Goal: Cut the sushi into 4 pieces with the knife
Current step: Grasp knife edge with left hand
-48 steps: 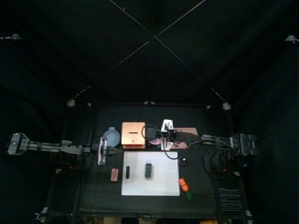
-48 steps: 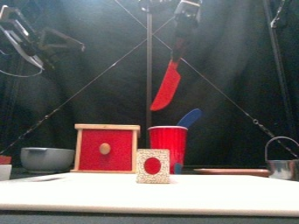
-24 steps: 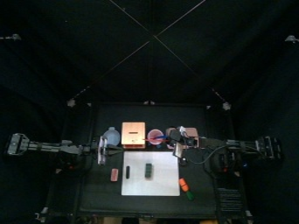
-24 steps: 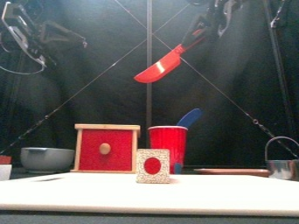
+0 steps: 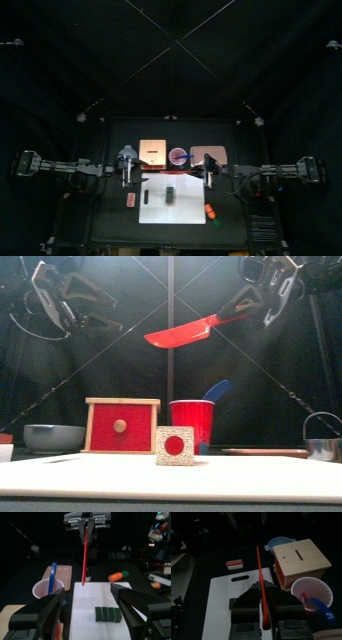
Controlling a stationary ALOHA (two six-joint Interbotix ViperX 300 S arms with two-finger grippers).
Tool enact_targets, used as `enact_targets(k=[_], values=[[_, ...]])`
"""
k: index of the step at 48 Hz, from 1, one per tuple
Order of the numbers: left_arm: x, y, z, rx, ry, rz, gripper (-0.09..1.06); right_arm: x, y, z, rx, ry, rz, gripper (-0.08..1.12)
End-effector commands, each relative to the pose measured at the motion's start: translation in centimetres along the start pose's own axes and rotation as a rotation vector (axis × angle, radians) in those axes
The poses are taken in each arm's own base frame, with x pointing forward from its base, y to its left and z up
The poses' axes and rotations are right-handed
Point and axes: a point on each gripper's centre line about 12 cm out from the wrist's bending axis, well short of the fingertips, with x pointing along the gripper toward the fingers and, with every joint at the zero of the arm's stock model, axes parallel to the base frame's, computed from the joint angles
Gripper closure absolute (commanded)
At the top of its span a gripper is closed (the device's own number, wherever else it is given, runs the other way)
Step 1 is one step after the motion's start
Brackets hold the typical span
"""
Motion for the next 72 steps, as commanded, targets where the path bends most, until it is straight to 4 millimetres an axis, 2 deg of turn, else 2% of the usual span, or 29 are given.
enact_targets(k=[1, 15, 27, 37, 50, 58, 72], values=[[2.2, 0.0, 0.3, 0.007, 0.069, -0.003, -0.05, 0.5, 0.5, -0.1, -0.018, -0.016, 0.024, 0.86], [5.8, 0.2, -2.3, 0.011, 0.219, -0.001, -0.05, 2.7, 0.4, -1.8, -0.046, 0.058, 0.023, 0.86], [7.7, 0.4, -3.7, 0.010, 0.270, 0.003, -0.04, 3.4, 0.4, -1.5, -0.060, 0.060, 0.025, 0.86], [8.5, 1.0, -4.5, 0.018, 0.297, 0.015, -0.04, 3.5, 0.3, -1.8, -0.055, 0.068, 0.022, 0.86], [8.4, 1.5, -4.4, 0.015, 0.296, 0.029, -0.03, 3.5, 0.2, -1.8, -0.057, 0.069, 0.020, 0.86], [8.4, 1.5, -4.6, 0.020, 0.299, 0.028, 0.08, 3.5, 0.1, -1.8, -0.057, 0.069, 0.017, 0.86], [8.4, 1.4, -4.6, 0.047, 0.301, 0.016, 0.48, 3.5, 0.1, -1.8, -0.041, 0.069, 0.015, 0.86]])
